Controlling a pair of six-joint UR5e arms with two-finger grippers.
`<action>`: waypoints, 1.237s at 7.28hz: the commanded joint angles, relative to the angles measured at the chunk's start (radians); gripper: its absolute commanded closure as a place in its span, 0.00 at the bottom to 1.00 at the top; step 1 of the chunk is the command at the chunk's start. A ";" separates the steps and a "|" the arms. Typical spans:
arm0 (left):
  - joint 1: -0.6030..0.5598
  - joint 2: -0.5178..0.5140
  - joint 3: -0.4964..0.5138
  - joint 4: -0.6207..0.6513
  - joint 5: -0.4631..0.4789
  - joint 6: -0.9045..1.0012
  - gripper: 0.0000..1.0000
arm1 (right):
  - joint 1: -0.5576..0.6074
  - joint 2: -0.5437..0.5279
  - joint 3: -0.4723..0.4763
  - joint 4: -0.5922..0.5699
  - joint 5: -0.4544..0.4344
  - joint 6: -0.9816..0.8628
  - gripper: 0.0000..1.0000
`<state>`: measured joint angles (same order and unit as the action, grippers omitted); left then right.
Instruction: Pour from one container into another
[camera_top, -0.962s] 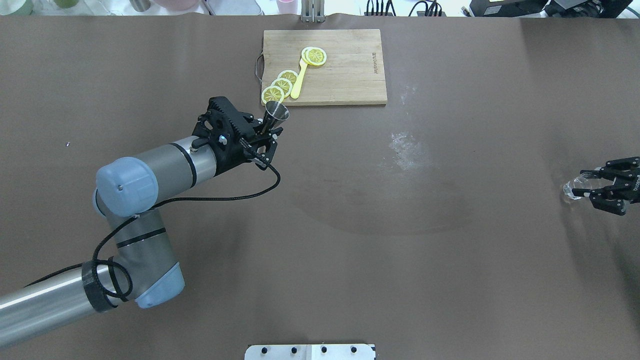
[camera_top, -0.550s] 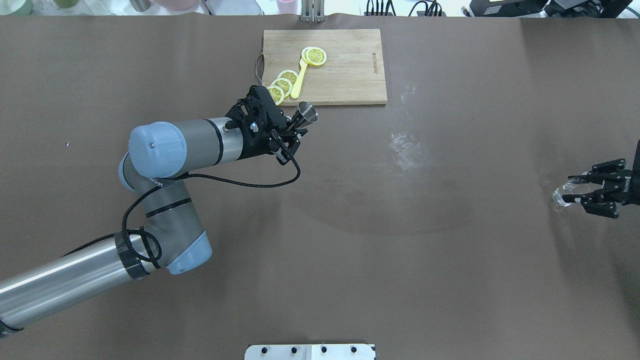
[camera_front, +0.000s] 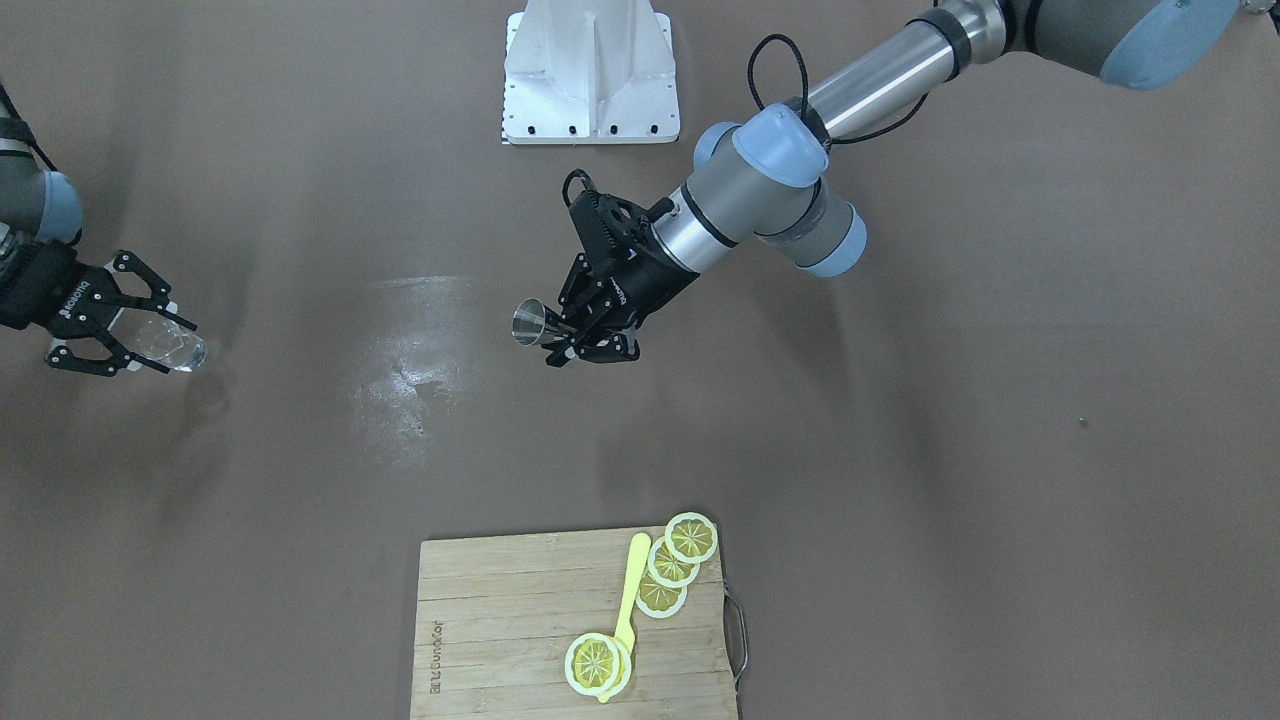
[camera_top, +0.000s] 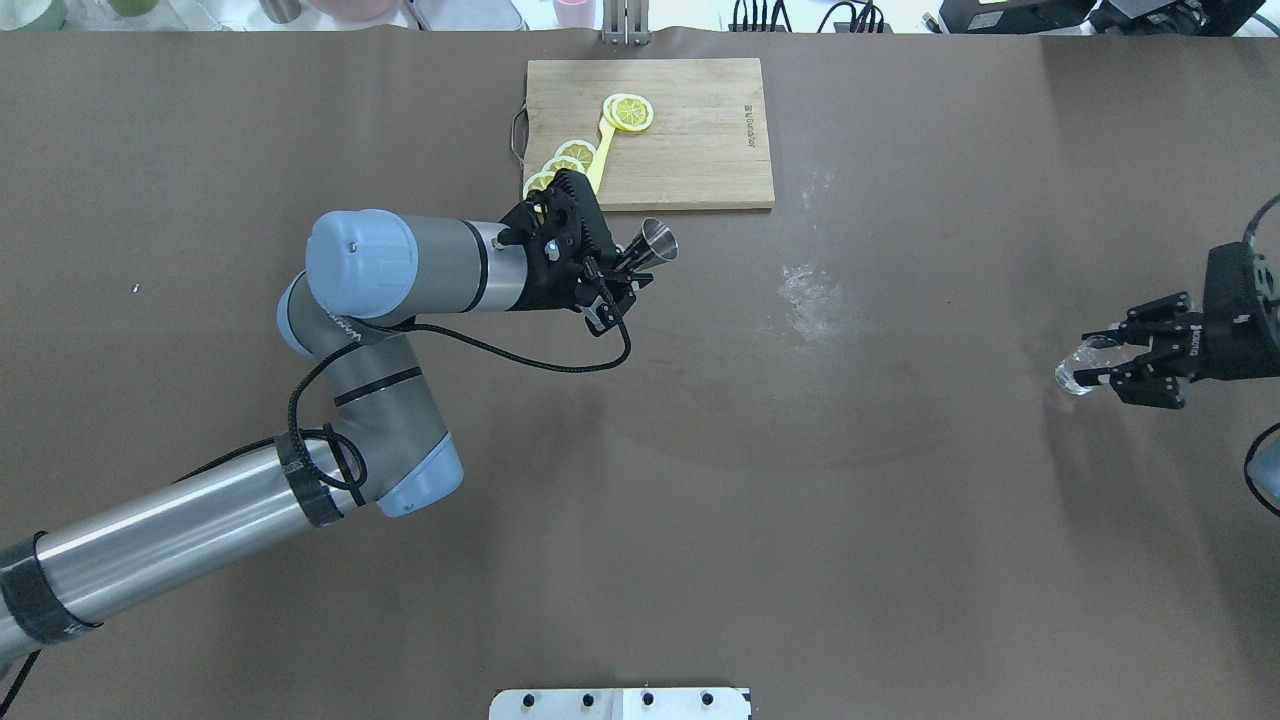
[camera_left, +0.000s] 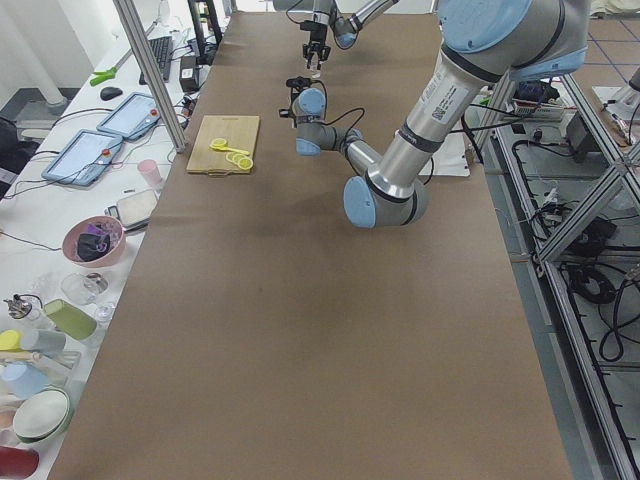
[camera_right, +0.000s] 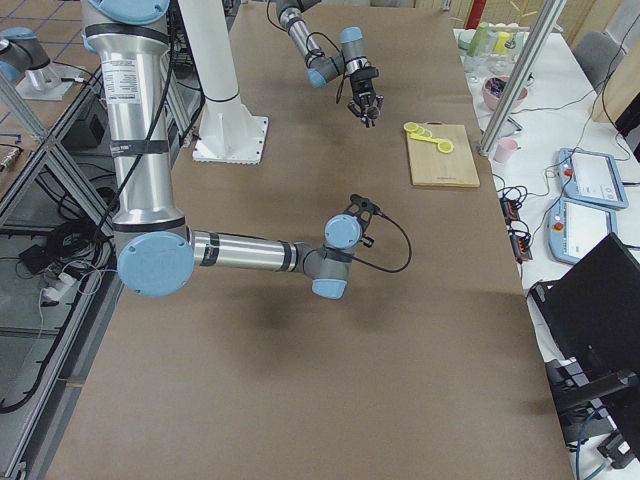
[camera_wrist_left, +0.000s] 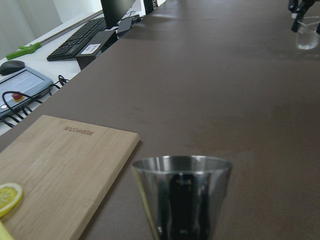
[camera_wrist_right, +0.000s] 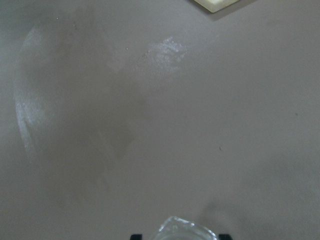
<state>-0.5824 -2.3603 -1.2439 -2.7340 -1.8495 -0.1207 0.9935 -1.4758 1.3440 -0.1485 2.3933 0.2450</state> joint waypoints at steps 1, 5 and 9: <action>0.003 -0.043 0.107 -0.132 -0.013 0.010 1.00 | -0.024 0.041 0.094 -0.204 -0.016 -0.091 1.00; 0.019 -0.094 0.213 -0.317 -0.002 0.009 1.00 | -0.036 0.121 0.280 -0.579 -0.057 -0.240 1.00; 0.056 -0.106 0.282 -0.423 0.056 0.003 1.00 | -0.113 0.222 0.565 -1.099 -0.193 -0.399 1.00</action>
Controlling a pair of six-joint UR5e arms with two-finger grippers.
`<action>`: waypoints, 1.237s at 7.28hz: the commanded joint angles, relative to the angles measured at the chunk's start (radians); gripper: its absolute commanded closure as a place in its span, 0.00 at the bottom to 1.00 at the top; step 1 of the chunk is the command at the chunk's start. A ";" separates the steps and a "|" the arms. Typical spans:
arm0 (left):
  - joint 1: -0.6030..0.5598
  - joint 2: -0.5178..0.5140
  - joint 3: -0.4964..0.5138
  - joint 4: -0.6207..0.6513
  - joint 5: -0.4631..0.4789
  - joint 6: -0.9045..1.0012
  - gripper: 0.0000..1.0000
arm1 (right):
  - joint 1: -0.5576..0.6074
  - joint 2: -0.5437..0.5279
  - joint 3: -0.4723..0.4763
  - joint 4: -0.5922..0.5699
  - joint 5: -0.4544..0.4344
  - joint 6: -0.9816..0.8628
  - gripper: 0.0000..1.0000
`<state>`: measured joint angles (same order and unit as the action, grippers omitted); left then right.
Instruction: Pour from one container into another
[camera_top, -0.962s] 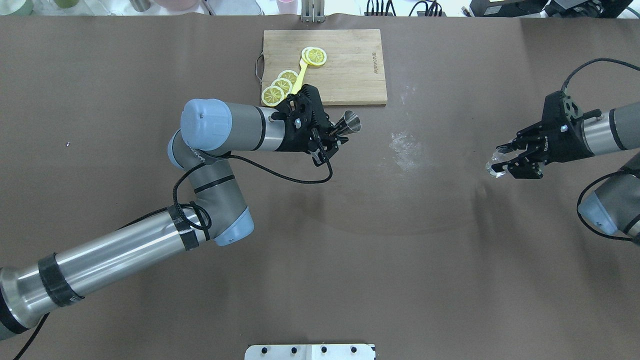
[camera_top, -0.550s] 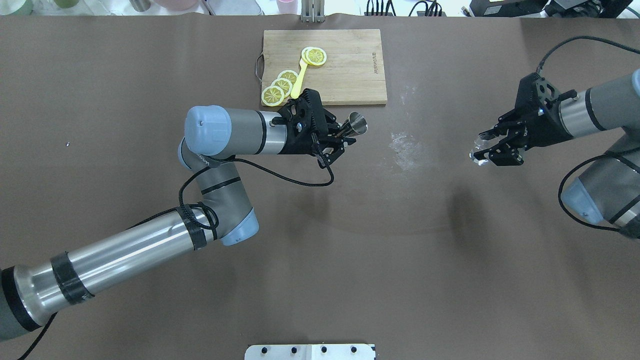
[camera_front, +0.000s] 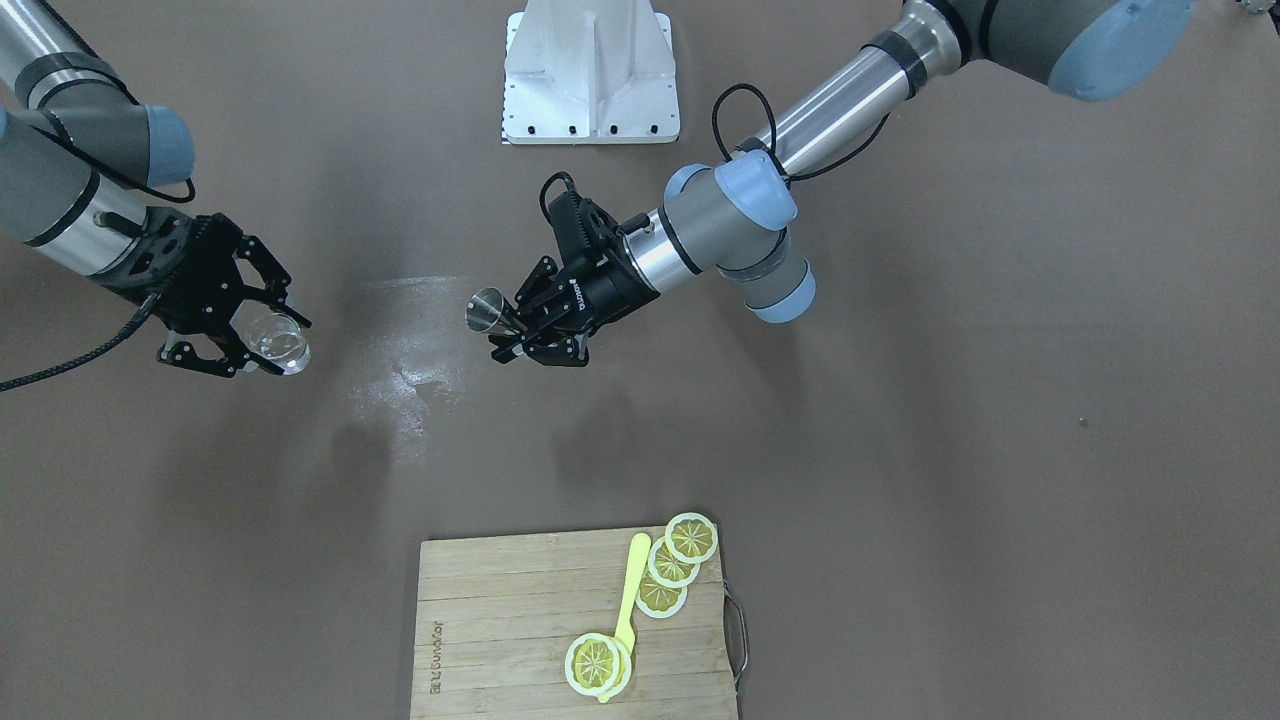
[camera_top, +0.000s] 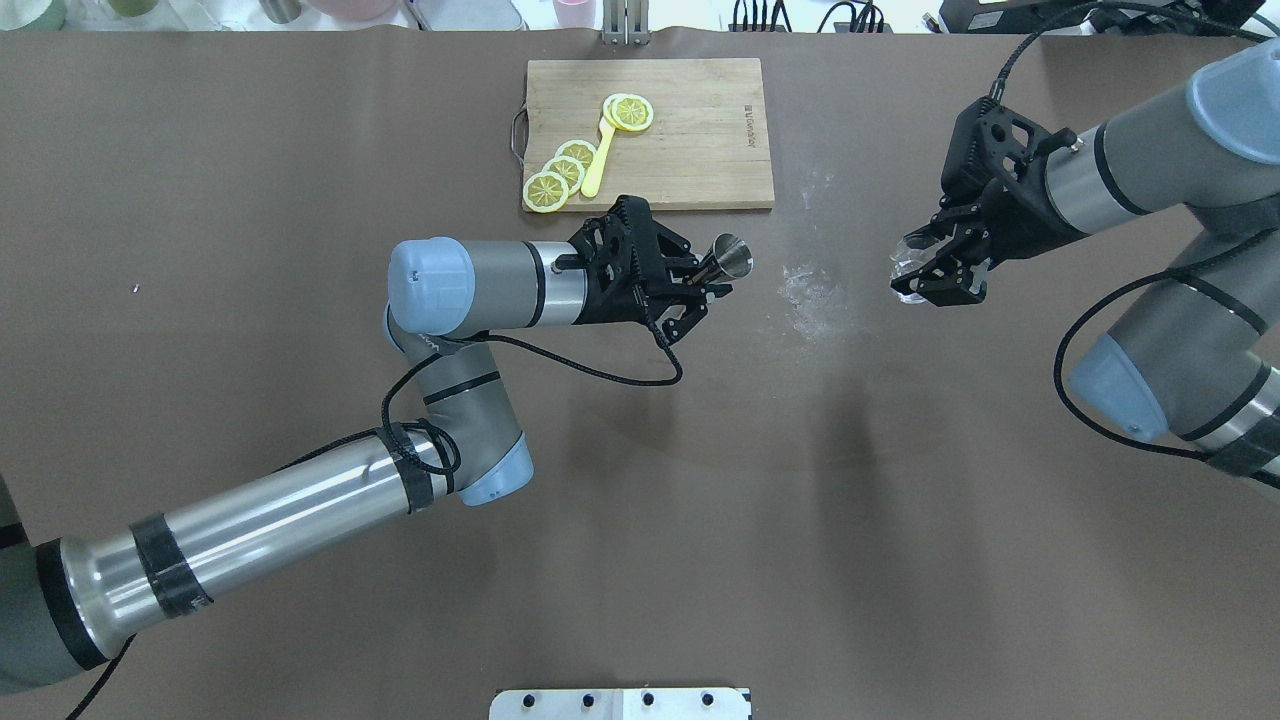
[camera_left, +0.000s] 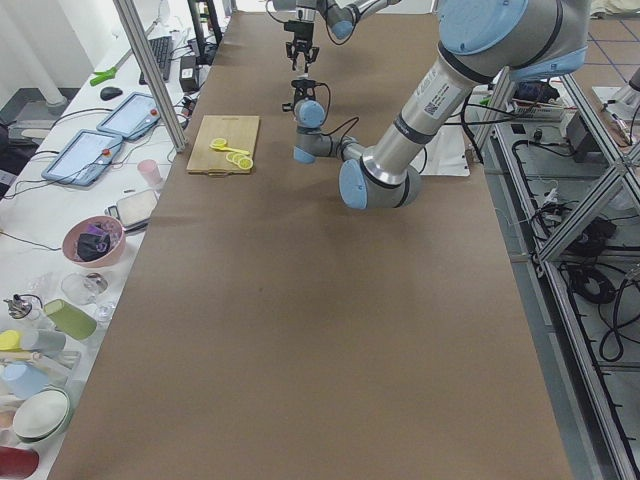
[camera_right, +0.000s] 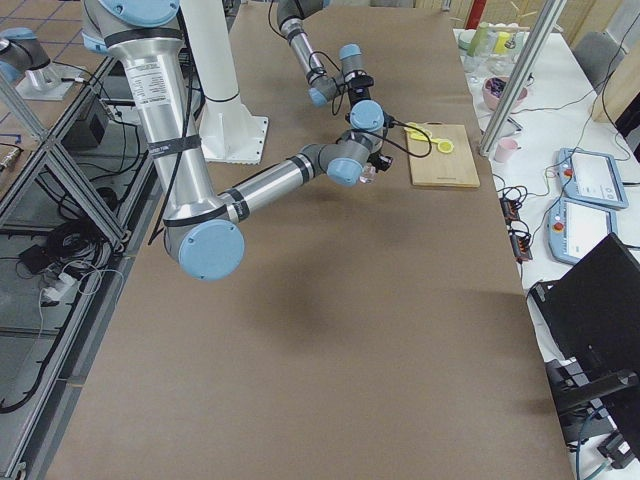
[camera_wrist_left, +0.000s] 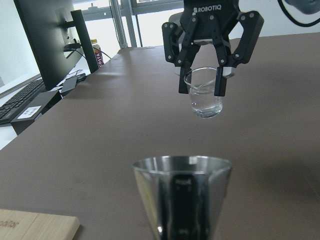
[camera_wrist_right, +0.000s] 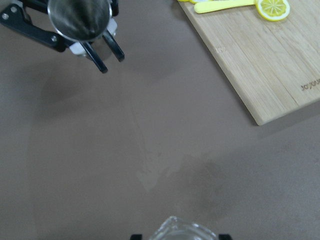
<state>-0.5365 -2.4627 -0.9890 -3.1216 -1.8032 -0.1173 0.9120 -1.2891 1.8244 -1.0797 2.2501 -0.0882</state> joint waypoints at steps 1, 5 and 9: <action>0.016 -0.018 0.070 -0.076 0.010 -0.002 1.00 | -0.059 0.042 0.108 -0.227 -0.072 -0.099 1.00; 0.048 -0.038 0.093 -0.100 0.056 -0.002 1.00 | -0.068 0.200 0.108 -0.572 -0.078 -0.249 1.00; 0.084 -0.061 0.096 -0.095 0.107 -0.002 1.00 | -0.093 0.301 0.107 -0.798 -0.101 -0.310 1.00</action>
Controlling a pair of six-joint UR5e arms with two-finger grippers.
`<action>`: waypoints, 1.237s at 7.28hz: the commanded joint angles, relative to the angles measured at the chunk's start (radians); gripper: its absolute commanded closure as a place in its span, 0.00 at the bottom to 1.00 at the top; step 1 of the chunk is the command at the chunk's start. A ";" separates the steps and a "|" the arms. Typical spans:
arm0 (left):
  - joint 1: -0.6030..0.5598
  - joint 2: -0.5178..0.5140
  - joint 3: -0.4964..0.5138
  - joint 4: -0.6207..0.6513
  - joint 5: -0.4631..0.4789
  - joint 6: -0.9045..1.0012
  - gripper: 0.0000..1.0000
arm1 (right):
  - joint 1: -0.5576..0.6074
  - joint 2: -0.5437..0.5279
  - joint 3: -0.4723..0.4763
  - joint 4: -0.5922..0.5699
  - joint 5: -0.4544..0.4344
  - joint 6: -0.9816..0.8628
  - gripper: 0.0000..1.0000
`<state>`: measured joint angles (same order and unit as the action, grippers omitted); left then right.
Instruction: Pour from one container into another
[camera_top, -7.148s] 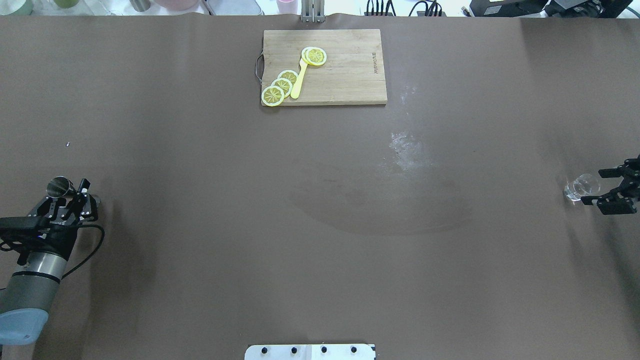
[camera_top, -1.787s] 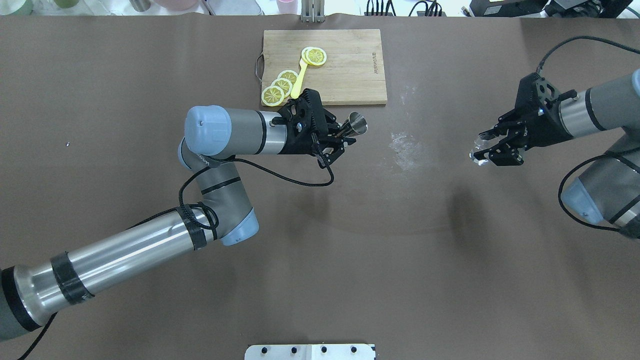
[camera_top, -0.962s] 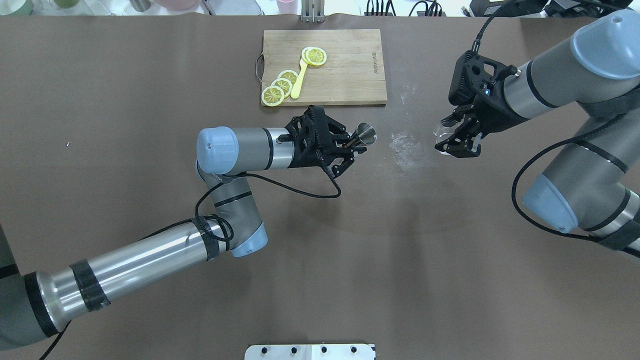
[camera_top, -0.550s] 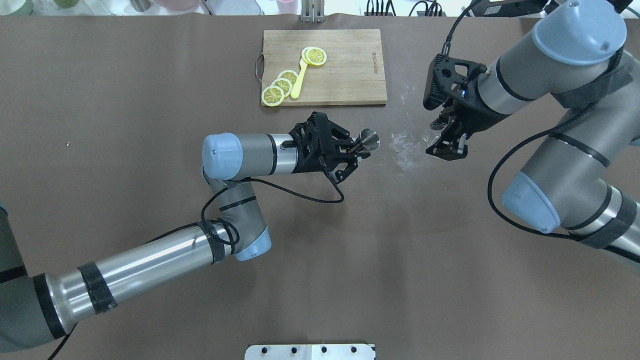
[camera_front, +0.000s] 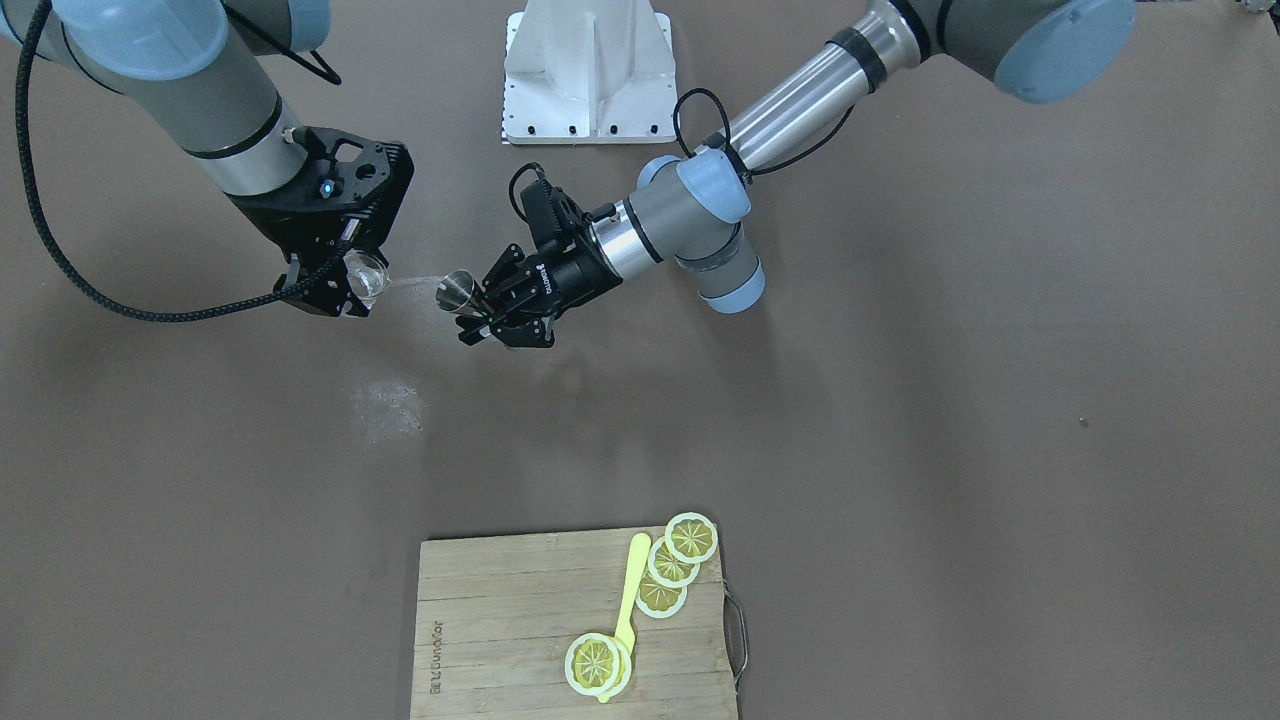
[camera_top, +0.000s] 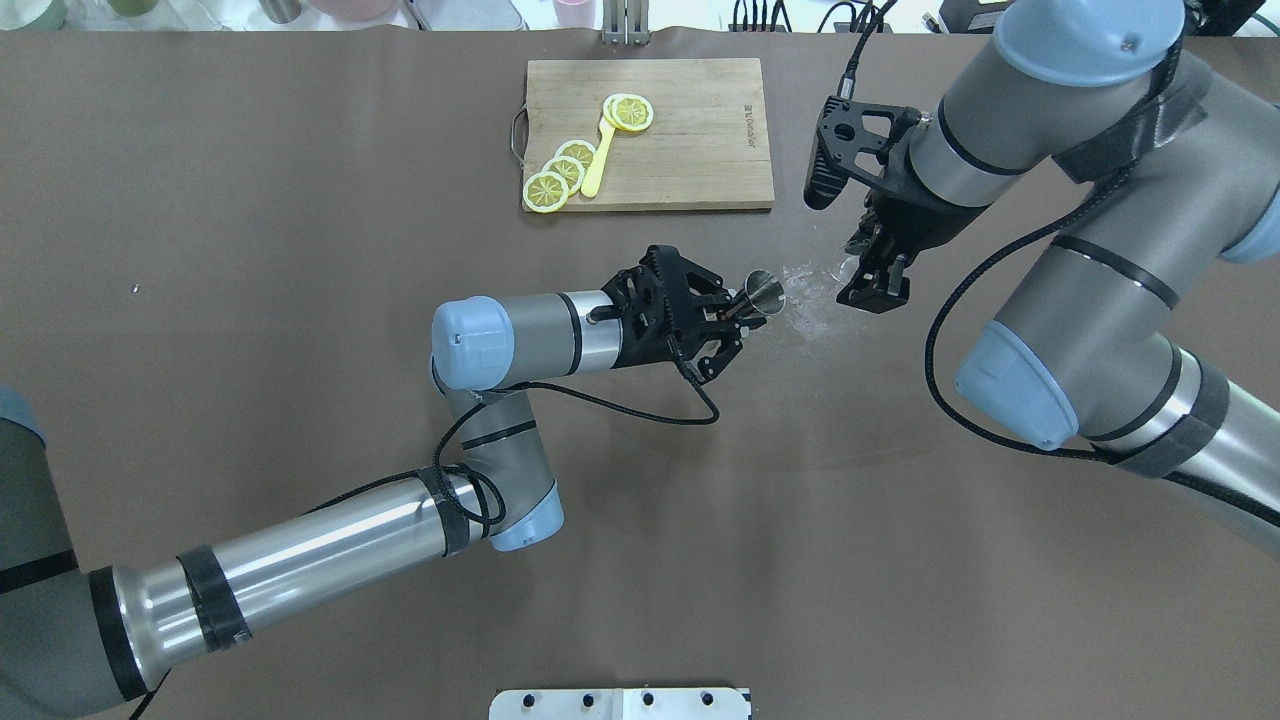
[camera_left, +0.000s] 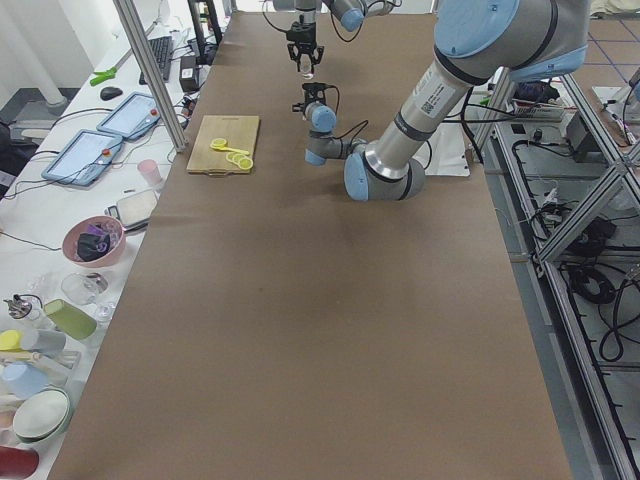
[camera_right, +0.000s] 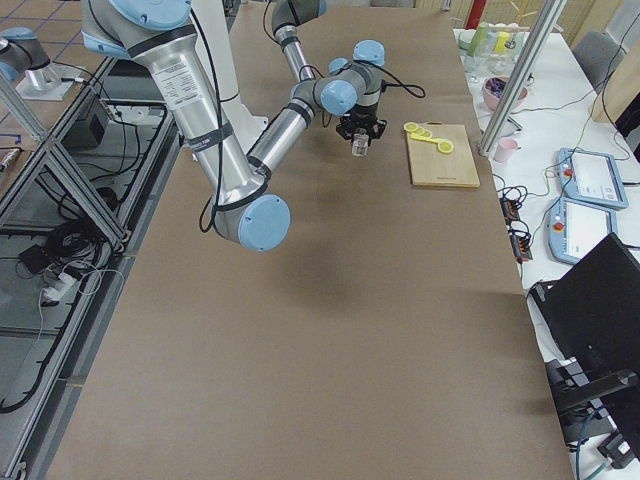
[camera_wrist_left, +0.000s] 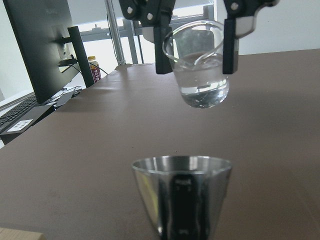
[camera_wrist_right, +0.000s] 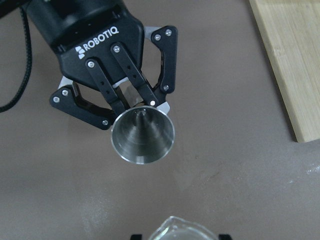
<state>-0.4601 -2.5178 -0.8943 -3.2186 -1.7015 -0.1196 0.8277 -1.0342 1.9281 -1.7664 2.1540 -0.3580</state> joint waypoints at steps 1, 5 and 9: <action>0.012 -0.012 0.008 0.006 0.011 0.000 1.00 | -0.012 0.057 0.008 -0.155 -0.006 -0.051 1.00; 0.028 -0.047 0.044 0.011 0.042 0.000 1.00 | -0.070 0.104 0.000 -0.279 -0.054 -0.058 1.00; 0.029 -0.052 0.043 0.010 0.042 0.000 1.00 | -0.078 0.146 -0.003 -0.390 -0.109 -0.125 1.00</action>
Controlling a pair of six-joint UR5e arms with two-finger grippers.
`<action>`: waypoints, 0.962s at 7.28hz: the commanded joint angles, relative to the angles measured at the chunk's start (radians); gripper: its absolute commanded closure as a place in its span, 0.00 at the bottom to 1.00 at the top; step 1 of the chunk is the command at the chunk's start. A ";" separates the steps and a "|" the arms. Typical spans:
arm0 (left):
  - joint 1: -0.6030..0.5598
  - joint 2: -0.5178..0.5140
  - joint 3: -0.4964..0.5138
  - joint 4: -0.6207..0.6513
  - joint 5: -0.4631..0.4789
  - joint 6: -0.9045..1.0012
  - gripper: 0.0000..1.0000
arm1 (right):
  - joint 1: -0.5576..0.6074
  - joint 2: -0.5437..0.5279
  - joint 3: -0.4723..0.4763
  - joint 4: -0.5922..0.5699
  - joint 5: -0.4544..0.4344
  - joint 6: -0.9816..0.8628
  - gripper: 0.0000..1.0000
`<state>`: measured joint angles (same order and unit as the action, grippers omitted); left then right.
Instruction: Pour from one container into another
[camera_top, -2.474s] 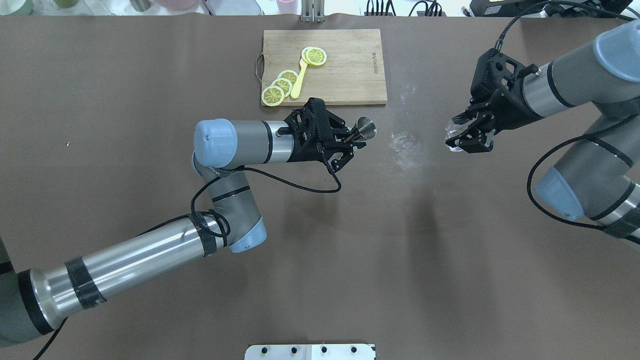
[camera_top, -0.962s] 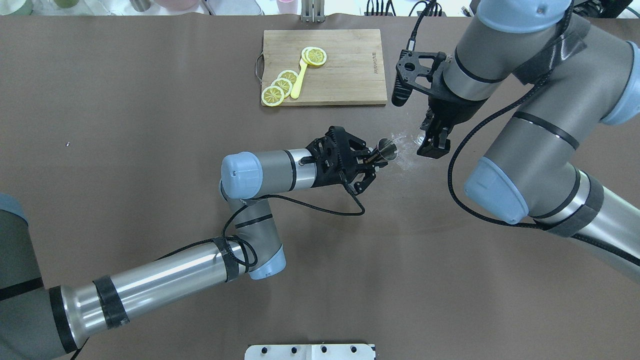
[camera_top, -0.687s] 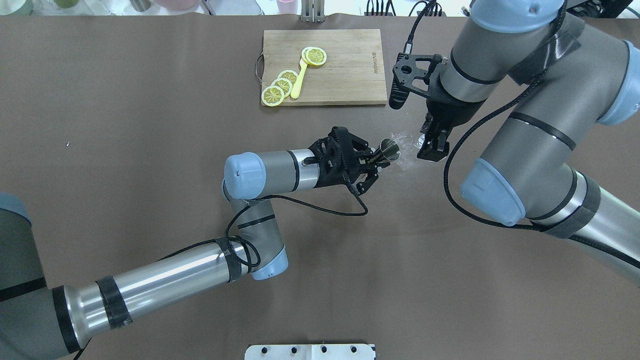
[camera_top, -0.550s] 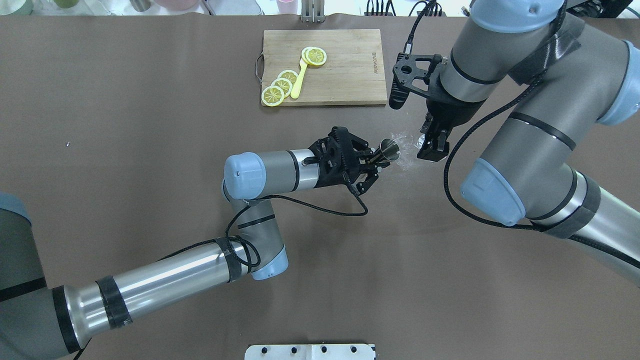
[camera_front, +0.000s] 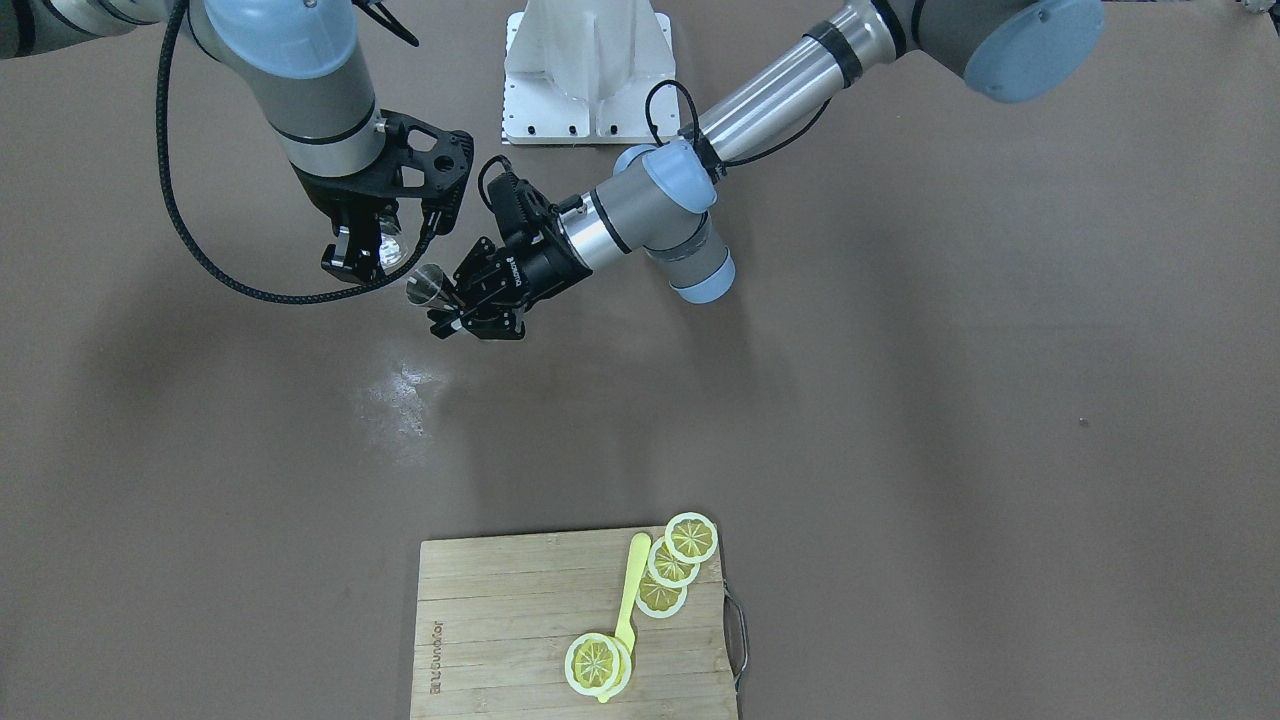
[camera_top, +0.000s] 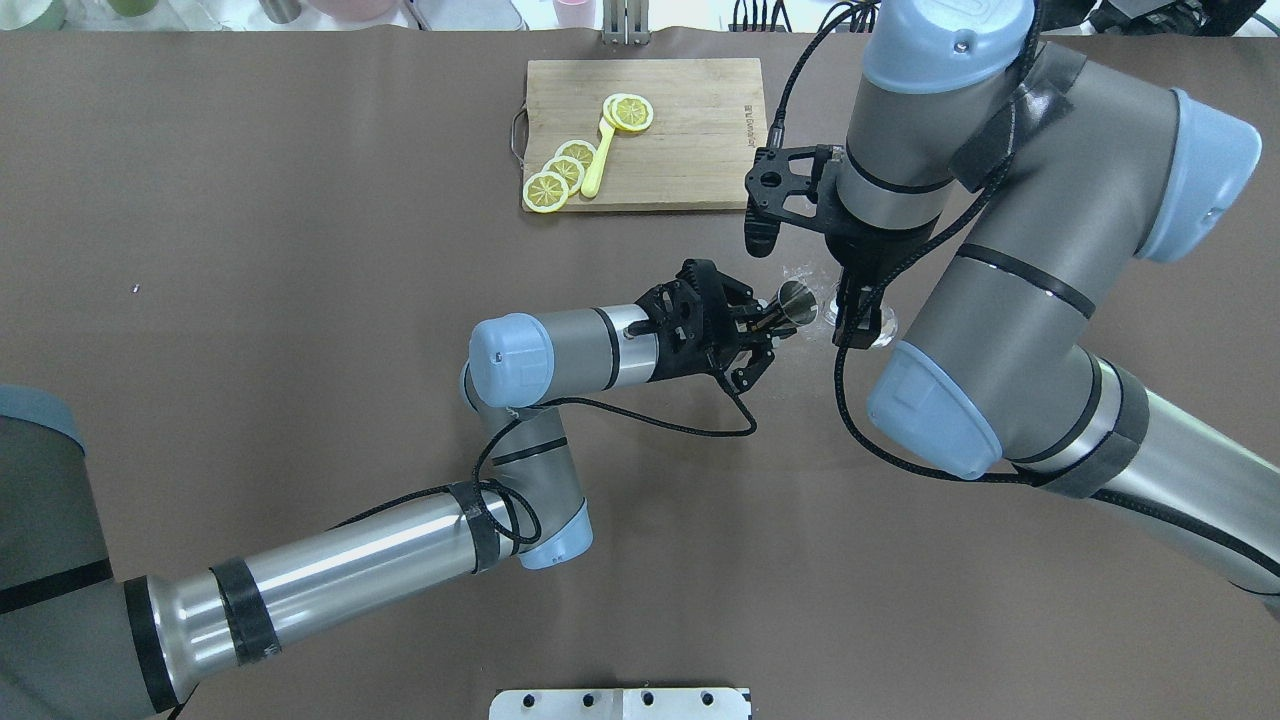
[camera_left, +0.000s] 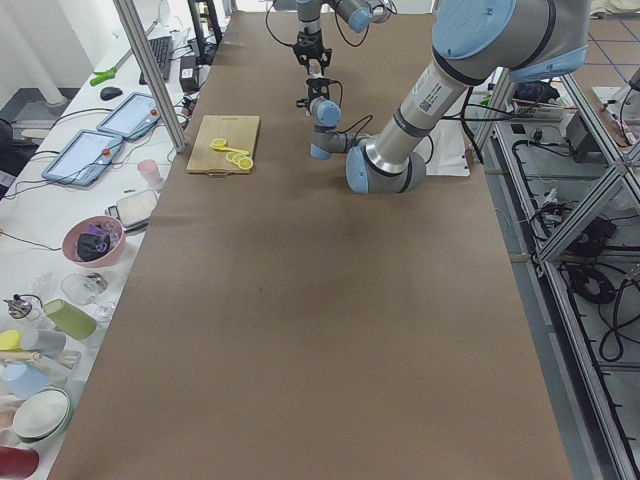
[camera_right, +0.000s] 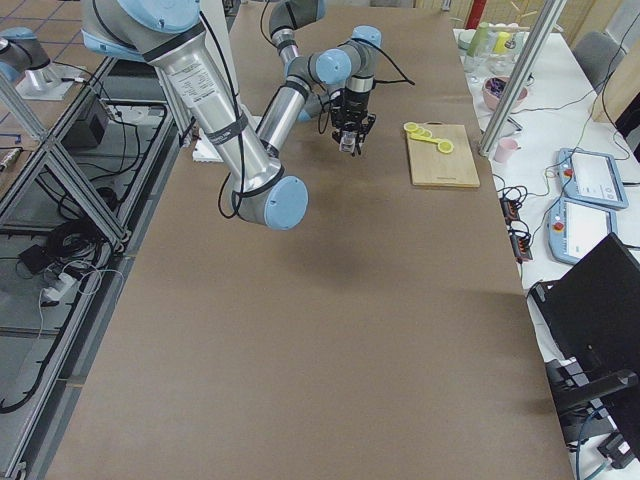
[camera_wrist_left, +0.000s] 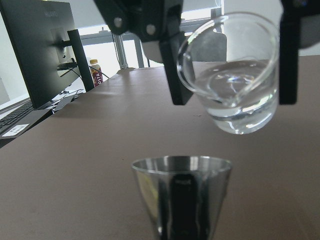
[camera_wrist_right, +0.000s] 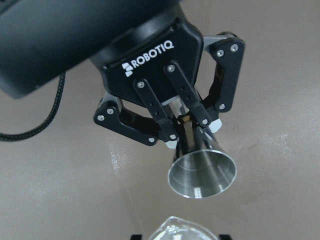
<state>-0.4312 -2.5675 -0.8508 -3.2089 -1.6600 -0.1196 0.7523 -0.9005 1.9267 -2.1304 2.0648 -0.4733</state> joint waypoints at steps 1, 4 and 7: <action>0.000 -0.002 -0.002 0.000 0.000 0.000 1.00 | -0.002 0.018 -0.008 -0.028 -0.029 -0.011 1.00; 0.005 -0.005 -0.011 -0.002 0.000 0.000 1.00 | -0.002 0.054 -0.058 -0.036 -0.055 -0.011 1.00; 0.008 -0.003 -0.013 -0.003 0.000 0.000 1.00 | -0.004 0.092 -0.078 -0.084 -0.064 -0.015 1.00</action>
<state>-0.4251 -2.5722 -0.8628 -3.2109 -1.6598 -0.1197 0.7492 -0.8289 1.8593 -2.1880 2.0024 -0.4864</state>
